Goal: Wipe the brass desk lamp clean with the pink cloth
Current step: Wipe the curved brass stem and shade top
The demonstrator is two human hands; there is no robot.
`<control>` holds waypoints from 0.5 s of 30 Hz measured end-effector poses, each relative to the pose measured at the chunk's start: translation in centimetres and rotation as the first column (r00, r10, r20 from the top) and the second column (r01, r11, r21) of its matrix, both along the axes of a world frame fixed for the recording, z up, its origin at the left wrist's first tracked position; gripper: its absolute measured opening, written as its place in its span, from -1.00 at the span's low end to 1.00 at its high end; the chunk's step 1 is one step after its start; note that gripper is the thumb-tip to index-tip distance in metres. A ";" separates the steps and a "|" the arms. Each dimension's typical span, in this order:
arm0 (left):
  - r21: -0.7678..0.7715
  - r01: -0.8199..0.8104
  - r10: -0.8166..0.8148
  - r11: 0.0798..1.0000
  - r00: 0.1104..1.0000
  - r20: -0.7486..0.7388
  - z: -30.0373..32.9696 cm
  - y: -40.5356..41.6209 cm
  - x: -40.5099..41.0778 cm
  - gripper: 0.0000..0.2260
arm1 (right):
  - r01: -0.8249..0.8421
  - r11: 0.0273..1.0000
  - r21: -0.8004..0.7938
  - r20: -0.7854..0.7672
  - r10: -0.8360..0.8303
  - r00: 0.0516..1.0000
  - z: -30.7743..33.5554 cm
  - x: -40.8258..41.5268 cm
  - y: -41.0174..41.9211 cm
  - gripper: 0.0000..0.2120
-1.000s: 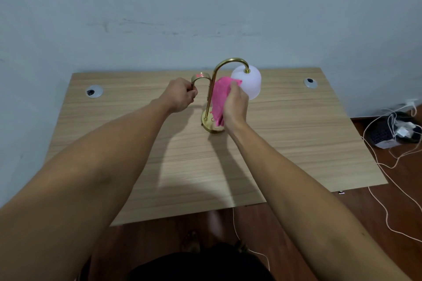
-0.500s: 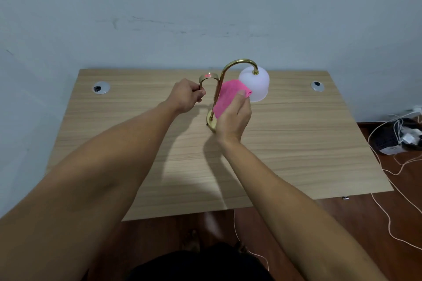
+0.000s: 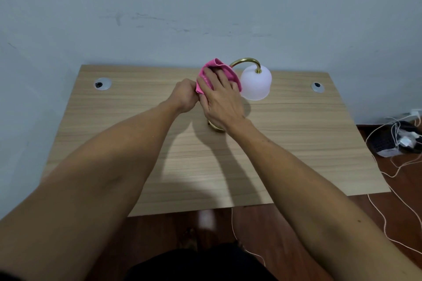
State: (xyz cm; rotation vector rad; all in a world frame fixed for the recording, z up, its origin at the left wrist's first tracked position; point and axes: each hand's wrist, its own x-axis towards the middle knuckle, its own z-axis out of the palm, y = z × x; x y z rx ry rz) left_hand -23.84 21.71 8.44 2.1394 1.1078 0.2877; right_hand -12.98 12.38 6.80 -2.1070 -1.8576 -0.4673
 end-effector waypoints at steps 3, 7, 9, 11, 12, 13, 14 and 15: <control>-0.004 0.023 -0.023 1.000 1.000 0.007 0.5 -0.3 0.0 -0.80 | -0.003 0.999 0.043 -0.131 0.009 0.991 0.2 0.1 0.1 -0.54; 0.019 0.034 -0.034 0.999 0.999 0.022 0.6 -0.3 -0.3 -0.76 | 0.044 0.996 0.079 -0.303 -0.018 0.953 0.3 -1.8 0.1 -0.53; 0.003 0.007 -0.007 1.000 1.000 -0.002 0.3 0.0 -0.4 -0.81 | -0.005 0.998 0.061 -0.235 0.019 0.972 0.3 -1.5 0.1 -0.56; -0.023 0.003 -0.003 1.000 1.000 0.002 0.1 0.1 -0.4 -0.86 | -0.052 0.998 0.030 -0.139 0.055 0.989 0.6 -0.6 -0.1 -0.57; -0.028 0.009 -0.008 1.000 1.000 0.010 0.1 0.1 -0.4 -0.84 | -0.059 0.998 0.029 -0.136 0.062 0.989 0.8 -0.4 -0.2 -0.56; -0.033 0.013 -0.012 0.999 1.000 0.028 0.1 0.1 -0.4 -0.78 | -0.051 0.998 0.040 -0.167 0.057 0.984 1.0 -0.4 -0.3 -0.56; -0.044 0.014 -0.012 0.999 0.999 0.051 0.0 0.0 -0.3 -0.72 | -0.024 0.998 0.054 -0.220 0.036 0.975 1.3 -0.6 -0.5 -0.55; -0.053 0.013 -0.009 0.998 0.997 0.070 -0.1 0.0 -0.3 -0.67 | 0.013 0.998 0.064 -0.278 0.005 0.961 1.4 -1.1 -0.5 -0.55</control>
